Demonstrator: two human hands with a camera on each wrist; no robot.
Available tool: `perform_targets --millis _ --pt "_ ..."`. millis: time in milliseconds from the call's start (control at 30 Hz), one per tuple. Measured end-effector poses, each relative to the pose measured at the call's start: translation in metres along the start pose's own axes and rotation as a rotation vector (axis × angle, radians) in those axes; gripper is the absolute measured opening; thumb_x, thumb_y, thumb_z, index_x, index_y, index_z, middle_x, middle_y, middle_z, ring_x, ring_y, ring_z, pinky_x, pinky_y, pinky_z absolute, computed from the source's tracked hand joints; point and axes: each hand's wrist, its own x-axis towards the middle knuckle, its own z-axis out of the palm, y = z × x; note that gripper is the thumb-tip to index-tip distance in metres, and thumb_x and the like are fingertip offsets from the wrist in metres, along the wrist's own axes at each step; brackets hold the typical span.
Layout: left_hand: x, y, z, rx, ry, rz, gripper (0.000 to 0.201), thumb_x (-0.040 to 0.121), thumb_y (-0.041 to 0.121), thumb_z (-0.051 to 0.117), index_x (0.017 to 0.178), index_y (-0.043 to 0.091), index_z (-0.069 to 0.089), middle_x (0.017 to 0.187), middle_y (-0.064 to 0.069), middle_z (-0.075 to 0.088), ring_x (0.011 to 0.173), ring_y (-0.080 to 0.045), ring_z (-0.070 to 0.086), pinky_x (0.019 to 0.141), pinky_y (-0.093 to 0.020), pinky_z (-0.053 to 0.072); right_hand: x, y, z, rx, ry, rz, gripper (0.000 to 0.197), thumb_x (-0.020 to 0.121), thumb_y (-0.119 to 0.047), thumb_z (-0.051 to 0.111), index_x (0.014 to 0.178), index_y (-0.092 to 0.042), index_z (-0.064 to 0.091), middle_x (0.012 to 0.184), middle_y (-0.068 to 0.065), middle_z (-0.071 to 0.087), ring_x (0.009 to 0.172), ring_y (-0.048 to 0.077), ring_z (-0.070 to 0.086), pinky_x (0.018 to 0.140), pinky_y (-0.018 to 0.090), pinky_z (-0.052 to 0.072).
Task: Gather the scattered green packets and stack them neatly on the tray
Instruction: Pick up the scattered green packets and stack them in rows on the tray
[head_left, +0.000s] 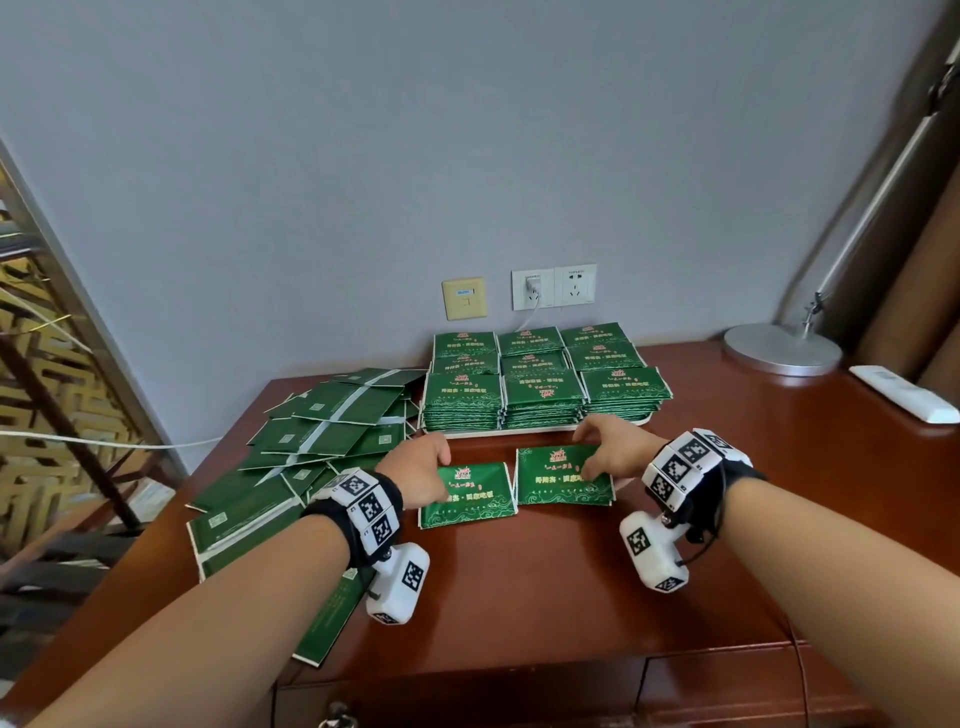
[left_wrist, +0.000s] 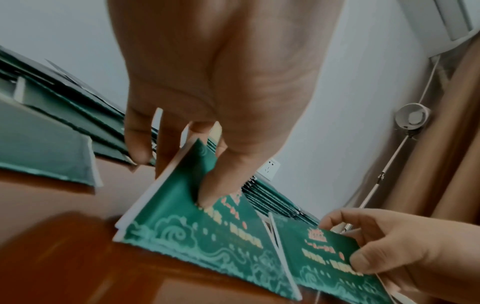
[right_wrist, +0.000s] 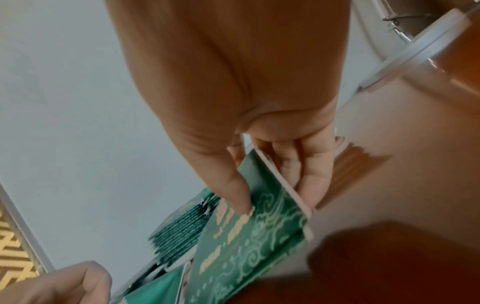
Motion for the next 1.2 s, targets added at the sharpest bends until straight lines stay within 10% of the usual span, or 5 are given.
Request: perform_targets --millis 167,300,700,867,1200 --pt "0.003 0.011 -0.016 -0.193 0.024 0.062 0.036 0.081 -0.006 0.063 0.105 0.02 0.053 0.114 -0.002 0.056 0.062 -0.014 0.057 0.052 -0.027 0.043 0.007 -0.001 -0.014 0.197 0.051 -0.079 0.051 0.076 0.011 0.066 0.117 -0.018 0.053 0.074 0.01 0.058 0.043 0.018 0.054 0.041 0.029 0.045" --pt "0.012 0.027 -0.029 -0.352 0.065 0.107 0.038 0.082 -0.012 0.057 0.102 0.02 0.052 0.108 -0.005 0.055 0.036 -0.006 0.036 0.038 -0.022 0.031 0.016 0.002 -0.023 0.271 0.134 -0.175 0.047 0.075 0.01 0.064 0.104 -0.026 0.056 0.084 0.021 0.06 0.05 0.024 0.052 0.042 0.03 0.045" --pt "0.099 0.073 -0.062 -0.626 0.319 0.094 0.017 0.088 -0.001 0.064 0.091 0.016 0.07 0.117 -0.002 0.064 0.096 -0.013 0.059 0.073 -0.022 0.041 0.074 0.013 -0.107 0.454 0.399 -0.229 0.023 0.085 0.003 0.06 0.101 -0.012 0.068 0.104 0.005 0.058 0.063 0.018 0.058 0.049 0.029 0.056" --pt "0.15 0.085 -0.06 -0.73 0.348 0.017 0.024 0.089 -0.003 0.063 0.105 0.014 0.07 0.122 -0.006 0.06 0.076 -0.013 0.056 0.064 -0.026 0.046 0.116 0.021 -0.134 0.569 0.429 -0.179 0.023 0.087 0.006 0.057 0.096 -0.014 0.064 0.096 0.007 0.061 0.065 0.02 0.059 0.046 0.027 0.055" --pt "0.229 0.097 -0.047 -0.82 0.283 -0.105 0.026 0.087 -0.006 0.063 0.094 0.019 0.067 0.119 -0.012 0.059 0.106 -0.029 0.061 0.08 -0.039 0.054 0.197 0.045 -0.161 0.671 0.41 0.018 0.039 0.084 0.015 0.051 0.115 -0.005 0.062 0.108 0.011 0.059 0.083 0.027 0.062 0.045 0.024 0.055"
